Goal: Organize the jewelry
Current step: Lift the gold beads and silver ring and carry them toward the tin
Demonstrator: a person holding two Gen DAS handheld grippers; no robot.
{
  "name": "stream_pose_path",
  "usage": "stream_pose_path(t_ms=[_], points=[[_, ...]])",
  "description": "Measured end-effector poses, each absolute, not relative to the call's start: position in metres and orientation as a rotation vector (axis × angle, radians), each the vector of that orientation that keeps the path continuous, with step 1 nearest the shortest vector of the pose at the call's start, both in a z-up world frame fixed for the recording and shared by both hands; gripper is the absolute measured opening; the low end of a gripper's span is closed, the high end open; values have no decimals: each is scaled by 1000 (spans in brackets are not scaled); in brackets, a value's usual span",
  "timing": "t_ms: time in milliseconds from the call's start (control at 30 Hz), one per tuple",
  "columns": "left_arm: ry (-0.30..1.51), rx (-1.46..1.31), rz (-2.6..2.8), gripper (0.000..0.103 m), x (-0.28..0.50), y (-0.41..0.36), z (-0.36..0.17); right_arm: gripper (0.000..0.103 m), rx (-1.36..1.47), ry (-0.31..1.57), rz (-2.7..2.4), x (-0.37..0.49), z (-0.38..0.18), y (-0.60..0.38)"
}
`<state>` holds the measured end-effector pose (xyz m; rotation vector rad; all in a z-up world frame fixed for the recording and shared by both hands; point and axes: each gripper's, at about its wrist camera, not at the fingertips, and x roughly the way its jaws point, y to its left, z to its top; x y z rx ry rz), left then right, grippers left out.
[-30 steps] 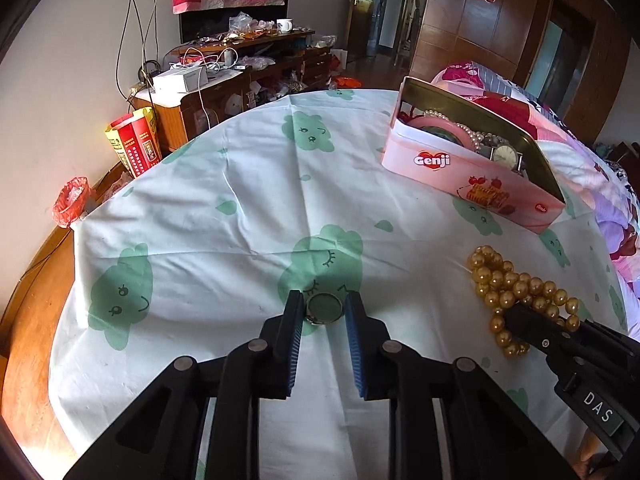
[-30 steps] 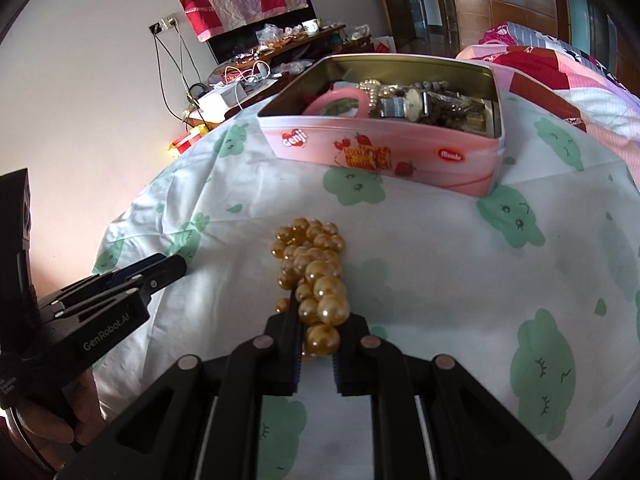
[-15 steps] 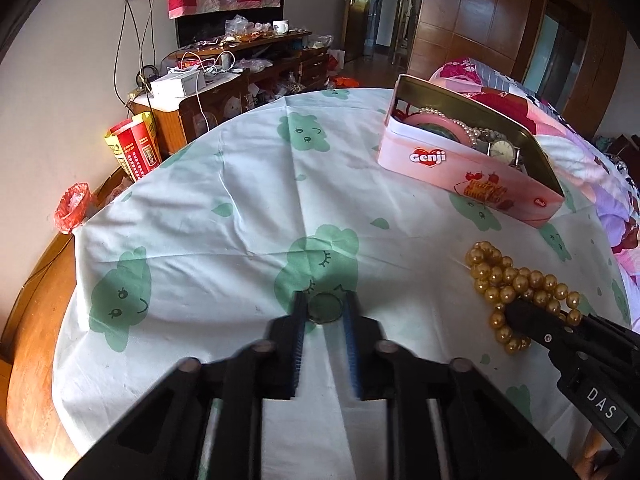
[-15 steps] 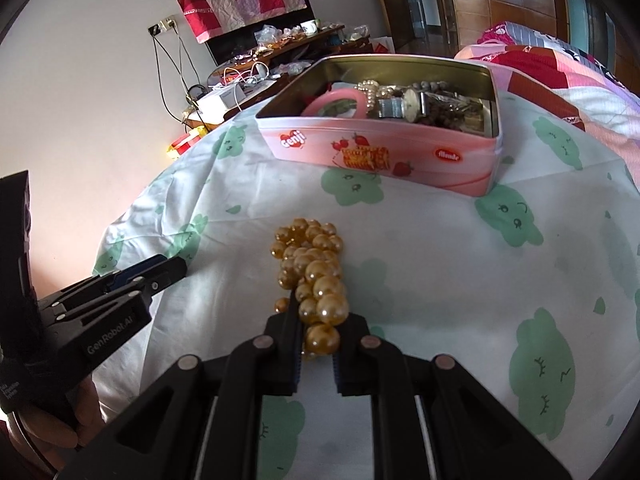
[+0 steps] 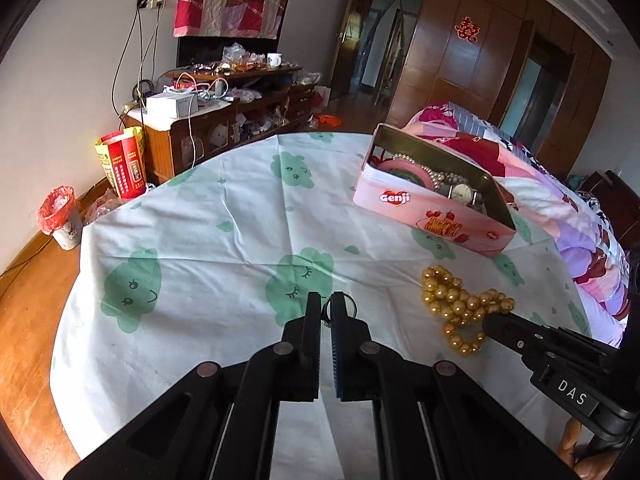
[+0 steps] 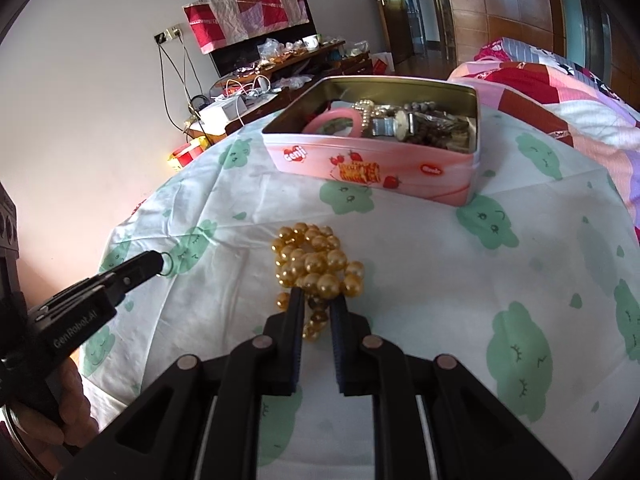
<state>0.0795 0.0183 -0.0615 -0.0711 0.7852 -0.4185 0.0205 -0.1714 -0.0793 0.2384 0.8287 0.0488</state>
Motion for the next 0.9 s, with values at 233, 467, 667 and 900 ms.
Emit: stream_pose_path(t_ms=[233, 467, 667, 900], points=[[769, -74, -463, 4, 64, 15, -51, 38, 249, 784, 63, 7, -69, -182], [729, -82, -485, 4, 60, 13, -30, 67, 161, 815, 91, 29, -67, -176], [725, -61, -473, 4, 59, 13, -26, 63, -22, 913, 79, 59, -93, -150], [739, -89, -473, 4, 57, 18, -27, 24, 18, 911, 93, 46, -93, -158]])
